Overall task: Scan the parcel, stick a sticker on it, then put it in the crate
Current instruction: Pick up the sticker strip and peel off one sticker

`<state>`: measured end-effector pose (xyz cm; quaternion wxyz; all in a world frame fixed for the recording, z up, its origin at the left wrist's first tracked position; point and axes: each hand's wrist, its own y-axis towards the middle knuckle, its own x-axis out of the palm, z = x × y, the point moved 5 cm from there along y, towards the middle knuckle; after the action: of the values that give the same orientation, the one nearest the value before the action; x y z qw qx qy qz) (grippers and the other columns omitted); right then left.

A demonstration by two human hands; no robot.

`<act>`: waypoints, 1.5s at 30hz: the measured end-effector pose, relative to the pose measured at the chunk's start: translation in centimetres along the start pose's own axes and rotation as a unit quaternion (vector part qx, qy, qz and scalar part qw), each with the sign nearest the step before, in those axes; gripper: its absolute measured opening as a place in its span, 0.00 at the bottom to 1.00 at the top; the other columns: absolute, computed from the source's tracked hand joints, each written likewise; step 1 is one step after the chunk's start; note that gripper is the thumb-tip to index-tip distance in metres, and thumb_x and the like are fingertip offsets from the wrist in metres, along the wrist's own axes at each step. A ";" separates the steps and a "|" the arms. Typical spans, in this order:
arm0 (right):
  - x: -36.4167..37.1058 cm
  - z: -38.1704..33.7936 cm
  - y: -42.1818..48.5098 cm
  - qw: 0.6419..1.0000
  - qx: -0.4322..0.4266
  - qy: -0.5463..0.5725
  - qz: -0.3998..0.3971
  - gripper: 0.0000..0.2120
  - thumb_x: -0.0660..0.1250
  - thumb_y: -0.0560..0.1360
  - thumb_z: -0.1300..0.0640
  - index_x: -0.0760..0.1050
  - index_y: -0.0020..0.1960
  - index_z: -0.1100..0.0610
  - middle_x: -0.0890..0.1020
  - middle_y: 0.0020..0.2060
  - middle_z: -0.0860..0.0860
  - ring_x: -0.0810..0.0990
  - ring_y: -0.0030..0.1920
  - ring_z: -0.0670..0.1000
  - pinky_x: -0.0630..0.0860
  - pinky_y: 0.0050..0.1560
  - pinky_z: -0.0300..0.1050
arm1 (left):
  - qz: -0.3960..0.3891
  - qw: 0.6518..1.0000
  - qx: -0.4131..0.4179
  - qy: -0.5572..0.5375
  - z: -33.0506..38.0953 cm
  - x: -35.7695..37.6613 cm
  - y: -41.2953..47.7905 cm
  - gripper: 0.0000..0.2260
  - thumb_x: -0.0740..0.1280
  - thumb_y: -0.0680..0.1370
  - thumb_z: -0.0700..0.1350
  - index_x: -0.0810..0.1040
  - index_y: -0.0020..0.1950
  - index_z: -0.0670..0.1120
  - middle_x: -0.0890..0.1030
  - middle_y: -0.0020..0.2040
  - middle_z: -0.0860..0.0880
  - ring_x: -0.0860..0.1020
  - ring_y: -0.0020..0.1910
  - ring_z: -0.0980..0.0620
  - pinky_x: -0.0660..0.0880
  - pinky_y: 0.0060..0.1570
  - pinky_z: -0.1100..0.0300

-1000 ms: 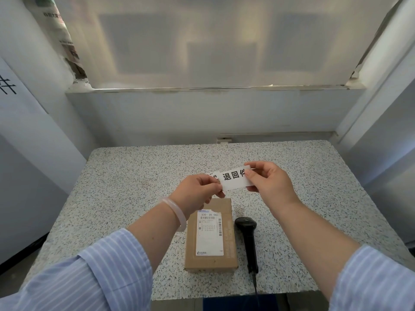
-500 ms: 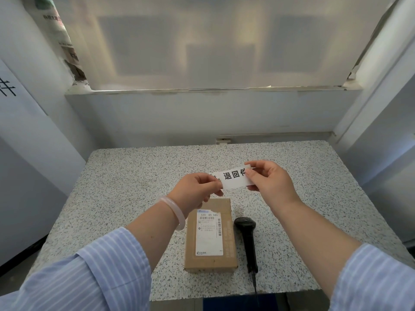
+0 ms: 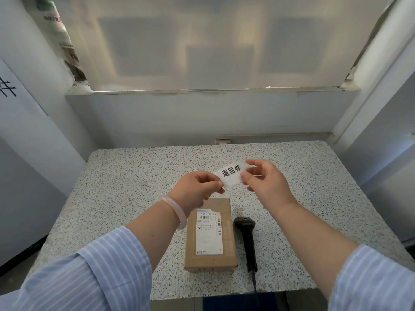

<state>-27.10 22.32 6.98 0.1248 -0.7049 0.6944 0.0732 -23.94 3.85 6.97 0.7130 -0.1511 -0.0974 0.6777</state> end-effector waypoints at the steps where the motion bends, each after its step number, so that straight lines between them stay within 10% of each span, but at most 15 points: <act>1: 0.0 -0.2 -0.1 0.999 -0.016 -0.042 0.008 0.15 0.71 0.74 0.56 0.74 0.59 0.48 0.79 0.51 0.48 0.79 0.50 0.47 0.77 0.46 0.39 | 0.001 1.000 -0.001 -0.002 0.0 0.0 0.0 0.01 0.70 0.75 0.38 0.82 0.43 0.42 0.84 0.37 0.48 0.66 0.25 0.56 0.63 0.26 0.64; 10: 1.3 -2.4 -1.9 0.959 -0.168 -0.228 -0.020 0.07 0.71 0.72 0.47 0.82 0.47 0.48 0.78 0.49 0.43 0.73 0.55 0.44 0.67 0.57 0.41 | 0.029 0.998 0.035 0.033 0.2 -0.1 -0.1 0.03 0.70 0.75 0.41 0.82 0.43 0.42 0.84 0.36 0.49 0.70 0.25 0.59 0.67 0.28 0.66; 18: 2.5 -2.4 -2.1 0.967 -0.132 -0.204 -0.078 0.06 0.70 0.73 0.47 0.83 0.47 0.47 0.81 0.43 0.42 0.76 0.45 0.36 0.67 0.42 0.28 | 0.055 0.979 0.108 0.166 0.6 0.0 -0.1 0.03 0.70 0.75 0.43 0.83 0.43 0.46 0.85 0.38 0.51 0.75 0.31 0.58 0.76 0.35 0.64; 29: 2.8 -1.8 -2.0 0.974 -0.069 -0.192 -0.095 0.04 0.69 0.74 0.52 0.82 0.47 0.49 0.83 0.39 0.43 0.81 0.43 0.42 0.77 0.46 0.39 | 0.058 0.905 0.200 0.370 1.7 0.7 -0.9 0.06 0.66 0.76 0.47 0.83 0.45 0.50 0.81 0.37 0.55 0.71 0.30 0.61 0.75 0.36 0.57; 40: 2.9 -2.2 -2.3 0.967 -0.100 -0.221 -0.075 0.06 0.68 0.74 0.53 0.83 0.47 0.50 0.84 0.39 0.44 0.81 0.41 0.43 0.79 0.44 0.42 | 0.067 0.955 0.136 0.255 0.7 0.4 -0.5 0.03 0.69 0.74 0.45 0.82 0.41 0.51 0.80 0.34 0.57 0.74 0.30 0.59 0.75 0.34 0.62; 45: 2.4 0.2 -1.5 0.988 0.097 -0.058 -0.108 0.21 0.63 0.77 0.45 0.69 0.69 0.49 0.77 0.59 0.46 0.78 0.57 0.49 0.75 0.61 0.51 | 0.032 0.992 0.083 0.095 0.8 -0.1 -0.5 0.04 0.66 0.76 0.38 0.81 0.44 0.43 0.84 0.38 0.49 0.72 0.26 0.59 0.72 0.32 0.61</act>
<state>-25.55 20.03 6.28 0.2400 -0.7551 0.6092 0.0326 -23.74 3.80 7.86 0.7074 -0.1579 0.0319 0.6882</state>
